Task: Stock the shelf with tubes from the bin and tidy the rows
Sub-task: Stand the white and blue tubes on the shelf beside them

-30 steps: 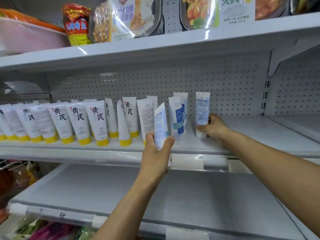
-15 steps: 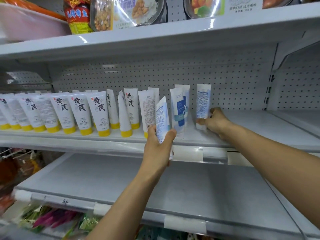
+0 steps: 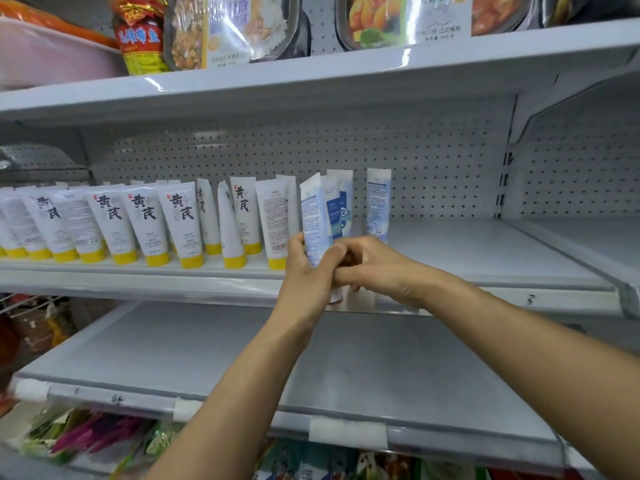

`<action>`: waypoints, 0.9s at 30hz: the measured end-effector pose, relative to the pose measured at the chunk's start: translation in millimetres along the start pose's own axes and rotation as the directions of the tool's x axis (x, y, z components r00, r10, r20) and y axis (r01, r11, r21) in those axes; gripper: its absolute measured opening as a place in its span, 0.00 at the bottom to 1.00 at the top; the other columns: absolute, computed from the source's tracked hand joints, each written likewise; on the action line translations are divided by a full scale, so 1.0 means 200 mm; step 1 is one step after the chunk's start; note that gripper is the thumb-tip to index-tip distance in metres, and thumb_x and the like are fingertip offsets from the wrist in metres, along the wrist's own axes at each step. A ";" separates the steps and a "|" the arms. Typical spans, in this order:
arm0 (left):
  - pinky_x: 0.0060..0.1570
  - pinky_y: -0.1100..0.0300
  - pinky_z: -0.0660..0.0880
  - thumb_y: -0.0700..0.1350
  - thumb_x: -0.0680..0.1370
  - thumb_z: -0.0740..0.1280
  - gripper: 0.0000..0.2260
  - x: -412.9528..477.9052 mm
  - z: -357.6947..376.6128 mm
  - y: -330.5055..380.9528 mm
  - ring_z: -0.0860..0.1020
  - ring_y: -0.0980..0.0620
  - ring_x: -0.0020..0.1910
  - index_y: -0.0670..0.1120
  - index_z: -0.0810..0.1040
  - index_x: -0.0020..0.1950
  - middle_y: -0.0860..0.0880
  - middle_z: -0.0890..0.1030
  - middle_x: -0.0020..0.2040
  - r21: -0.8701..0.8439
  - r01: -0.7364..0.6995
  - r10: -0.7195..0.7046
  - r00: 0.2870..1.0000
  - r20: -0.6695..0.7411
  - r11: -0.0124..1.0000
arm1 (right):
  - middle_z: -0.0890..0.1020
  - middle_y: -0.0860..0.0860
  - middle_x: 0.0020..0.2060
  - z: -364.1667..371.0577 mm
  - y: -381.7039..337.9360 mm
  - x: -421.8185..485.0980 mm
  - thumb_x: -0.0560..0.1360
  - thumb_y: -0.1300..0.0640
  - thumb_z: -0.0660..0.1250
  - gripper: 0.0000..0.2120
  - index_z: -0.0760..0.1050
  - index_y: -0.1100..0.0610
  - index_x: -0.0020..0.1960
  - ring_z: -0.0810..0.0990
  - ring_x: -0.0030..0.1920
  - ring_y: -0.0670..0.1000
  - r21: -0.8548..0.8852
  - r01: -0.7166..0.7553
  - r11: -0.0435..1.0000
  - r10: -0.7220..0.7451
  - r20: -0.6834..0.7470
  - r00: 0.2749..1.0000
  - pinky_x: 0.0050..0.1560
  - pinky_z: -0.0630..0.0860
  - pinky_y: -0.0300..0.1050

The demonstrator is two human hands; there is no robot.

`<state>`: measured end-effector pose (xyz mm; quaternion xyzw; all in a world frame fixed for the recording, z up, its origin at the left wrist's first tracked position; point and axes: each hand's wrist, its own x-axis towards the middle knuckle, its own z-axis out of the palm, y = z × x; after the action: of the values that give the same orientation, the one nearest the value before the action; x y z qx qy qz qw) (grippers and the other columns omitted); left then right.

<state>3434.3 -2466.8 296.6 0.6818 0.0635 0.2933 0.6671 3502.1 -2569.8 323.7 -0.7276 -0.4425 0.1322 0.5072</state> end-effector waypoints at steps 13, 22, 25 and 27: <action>0.55 0.53 0.76 0.58 0.78 0.63 0.22 0.03 -0.12 -0.03 0.75 0.55 0.55 0.53 0.66 0.70 0.54 0.75 0.59 0.706 -0.227 0.222 0.970 0.101 0.671 | 0.83 0.54 0.51 -0.25 0.10 0.06 0.69 0.67 0.69 0.19 0.75 0.58 0.59 0.80 0.44 0.47 -0.040 -0.093 0.995 0.072 -0.362 0.930 0.37 0.71 0.33; 0.50 0.60 0.73 0.56 0.78 0.64 0.19 0.04 -0.15 -0.08 0.74 0.58 0.52 0.53 0.70 0.67 0.55 0.77 0.57 0.775 -0.239 0.190 0.969 0.156 0.584 | 0.81 0.50 0.47 -0.29 0.22 0.13 0.71 0.67 0.68 0.20 0.74 0.58 0.61 0.79 0.43 0.46 -0.085 -0.211 0.974 0.177 -0.300 0.938 0.39 0.71 0.36; 0.51 0.59 0.74 0.56 0.78 0.64 0.18 0.05 -0.16 -0.08 0.74 0.58 0.52 0.53 0.71 0.66 0.55 0.77 0.56 0.771 -0.236 0.185 0.970 0.155 0.591 | 0.80 0.48 0.45 -0.29 0.23 0.14 0.72 0.67 0.68 0.19 0.73 0.56 0.60 0.78 0.43 0.46 -0.088 -0.221 0.971 0.190 -0.275 0.942 0.39 0.71 0.35; 0.52 0.58 0.75 0.56 0.78 0.64 0.17 0.06 -0.16 -0.08 0.75 0.57 0.52 0.53 0.71 0.66 0.55 0.77 0.56 0.771 -0.233 0.181 0.971 0.155 0.592 | 0.80 0.50 0.47 -0.29 0.24 0.15 0.72 0.66 0.69 0.19 0.73 0.57 0.61 0.78 0.44 0.47 -0.096 -0.226 0.969 0.193 -0.267 0.944 0.40 0.71 0.36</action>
<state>3433.5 -2431.8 283.4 0.9154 0.0853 0.2906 0.2651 3581.8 -2587.9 316.2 -0.8119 -0.3007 0.0625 0.4964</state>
